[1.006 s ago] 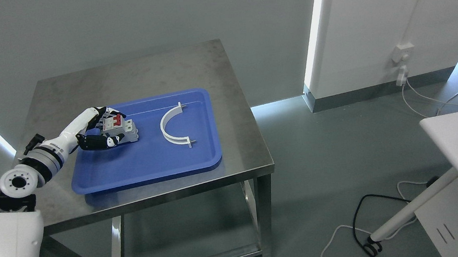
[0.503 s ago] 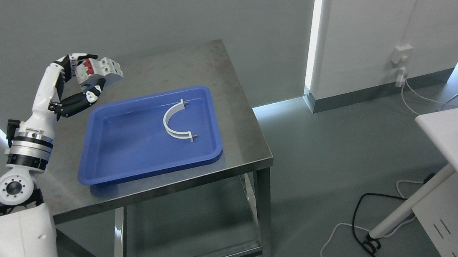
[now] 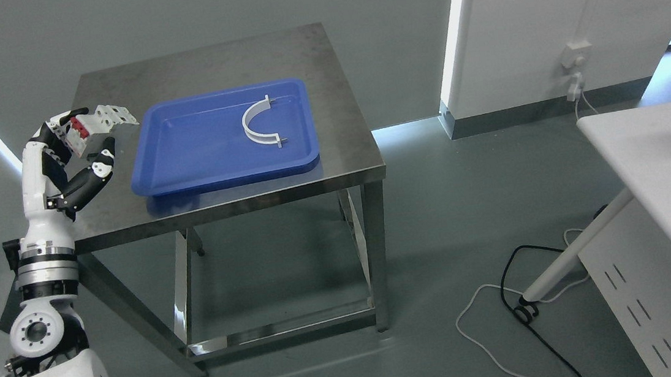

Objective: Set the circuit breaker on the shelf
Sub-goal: 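Lift the circuit breaker up out of the tray with the left hand, then hold the breaker raised in the left hand while turning toward the bin shelf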

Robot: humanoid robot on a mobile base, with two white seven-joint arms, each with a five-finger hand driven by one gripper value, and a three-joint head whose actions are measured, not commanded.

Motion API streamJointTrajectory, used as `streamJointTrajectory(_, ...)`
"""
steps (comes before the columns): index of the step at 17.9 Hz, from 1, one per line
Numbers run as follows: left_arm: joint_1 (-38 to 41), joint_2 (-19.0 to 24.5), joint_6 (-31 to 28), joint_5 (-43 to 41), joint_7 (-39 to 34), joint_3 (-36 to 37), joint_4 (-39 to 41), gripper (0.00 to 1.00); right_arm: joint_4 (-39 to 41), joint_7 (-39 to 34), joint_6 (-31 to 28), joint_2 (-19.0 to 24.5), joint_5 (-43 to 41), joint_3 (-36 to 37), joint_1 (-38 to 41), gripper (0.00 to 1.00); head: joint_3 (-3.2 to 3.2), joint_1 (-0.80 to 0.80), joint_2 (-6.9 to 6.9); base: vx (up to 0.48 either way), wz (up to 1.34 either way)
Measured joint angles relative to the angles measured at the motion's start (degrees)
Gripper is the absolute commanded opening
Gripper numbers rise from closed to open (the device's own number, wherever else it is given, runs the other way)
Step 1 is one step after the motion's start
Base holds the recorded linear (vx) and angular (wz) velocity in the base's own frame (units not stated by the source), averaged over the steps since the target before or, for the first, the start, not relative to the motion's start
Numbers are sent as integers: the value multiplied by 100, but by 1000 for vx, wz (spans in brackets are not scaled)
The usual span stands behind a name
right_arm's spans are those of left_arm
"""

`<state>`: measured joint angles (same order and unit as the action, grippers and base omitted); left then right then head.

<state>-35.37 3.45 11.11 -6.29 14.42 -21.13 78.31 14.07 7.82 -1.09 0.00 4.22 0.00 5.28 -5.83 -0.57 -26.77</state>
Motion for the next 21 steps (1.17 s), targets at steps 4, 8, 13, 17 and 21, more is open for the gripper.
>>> streamJointTrajectory(4,138,-114,-352,102,32,-55,448,3,0,0,0,0,0,0,0,100,0,0,0,-342,145)
streamJointTrajectory(8,192,-188,-415,147,64,-88,737,3,-1,0,0,0,0,0,1,100,0,0,0,-344,359)
streamJointTrajectory(13,192,-252,-440,173,68,-118,975,3,-1,0,-2,0,0,0,2,100,0,0,0,-323,584)
streamJointTrajectory(17,110,-282,-447,182,79,-133,1110,3,-1,0,-3,0,0,0,0,100,0,0,0,-240,1279)
streamJointTrajectory(21,-66,-303,-449,186,388,-145,1226,3,0,0,-3,0,0,0,-3,100,0,0,1,-146,1888)
